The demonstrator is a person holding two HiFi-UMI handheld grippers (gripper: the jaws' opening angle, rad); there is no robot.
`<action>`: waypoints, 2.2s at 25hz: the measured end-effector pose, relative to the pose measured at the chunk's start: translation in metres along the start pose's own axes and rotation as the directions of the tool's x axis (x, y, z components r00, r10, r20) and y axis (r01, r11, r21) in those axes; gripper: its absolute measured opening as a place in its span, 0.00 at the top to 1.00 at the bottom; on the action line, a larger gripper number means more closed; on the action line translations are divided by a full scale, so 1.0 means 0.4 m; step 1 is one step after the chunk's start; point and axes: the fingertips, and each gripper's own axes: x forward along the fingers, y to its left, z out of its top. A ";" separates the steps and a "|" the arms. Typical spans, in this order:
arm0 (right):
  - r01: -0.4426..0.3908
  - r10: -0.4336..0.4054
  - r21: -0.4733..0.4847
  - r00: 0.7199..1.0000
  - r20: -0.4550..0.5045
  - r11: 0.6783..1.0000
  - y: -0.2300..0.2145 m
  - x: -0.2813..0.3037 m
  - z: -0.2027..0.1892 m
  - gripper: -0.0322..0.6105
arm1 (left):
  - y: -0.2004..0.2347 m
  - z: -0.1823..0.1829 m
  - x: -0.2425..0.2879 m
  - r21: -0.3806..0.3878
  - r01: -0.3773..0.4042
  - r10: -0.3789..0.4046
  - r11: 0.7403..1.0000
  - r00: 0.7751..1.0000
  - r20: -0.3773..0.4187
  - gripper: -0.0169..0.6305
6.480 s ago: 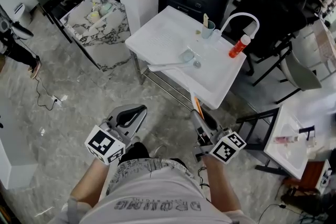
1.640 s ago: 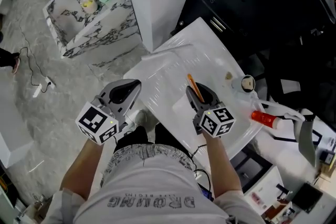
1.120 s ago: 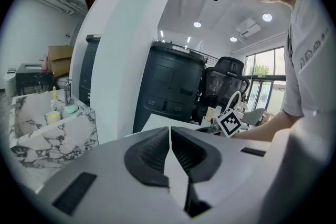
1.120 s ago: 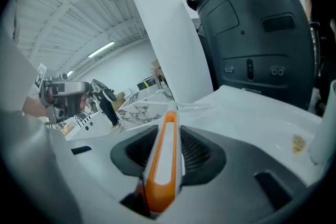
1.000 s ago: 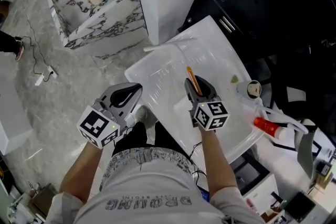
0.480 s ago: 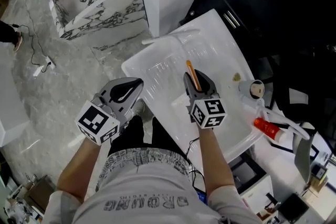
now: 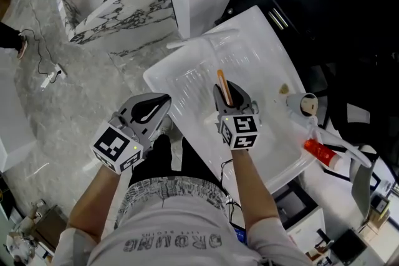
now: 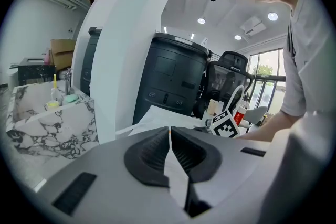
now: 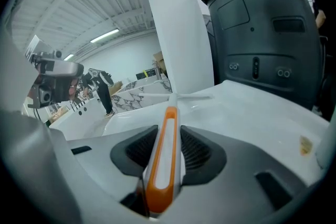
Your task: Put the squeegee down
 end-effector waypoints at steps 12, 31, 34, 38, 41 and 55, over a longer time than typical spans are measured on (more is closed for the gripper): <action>0.005 -0.005 -0.005 0.993 -0.120 1.000 -0.005 0.051 -0.096 0.72 | 0.001 -0.026 0.008 -0.015 -0.010 0.010 1.000 1.000 -0.011 0.93; 0.003 -0.004 -0.001 0.983 -0.183 1.000 -0.006 0.096 -0.146 0.73 | 0.021 -0.037 0.009 -0.025 -0.020 0.020 0.999 1.000 -0.018 0.93; 0.002 -0.001 0.004 0.984 -0.181 1.000 -0.006 0.098 -0.144 0.71 | 0.024 -0.035 0.005 -0.026 -0.023 0.022 0.999 1.000 -0.018 0.93; 0.001 0.001 0.011 0.984 -0.178 1.000 -0.005 0.097 -0.139 0.67 | 0.025 -0.034 0.003 -0.025 -0.022 0.022 0.999 1.000 -0.017 0.93; 0.006 -0.003 0.020 0.985 -0.173 1.000 -0.008 0.093 -0.134 0.64 | 0.025 -0.032 0.002 -0.023 -0.019 0.018 1.000 1.000 -0.015 0.93; 0.046 -0.043 0.016 0.991 -0.130 0.999 -0.028 0.058 -0.098 0.61 | 0.011 -0.010 -0.016 -0.002 -0.005 0.005 1.000 1.000 -0.001 0.93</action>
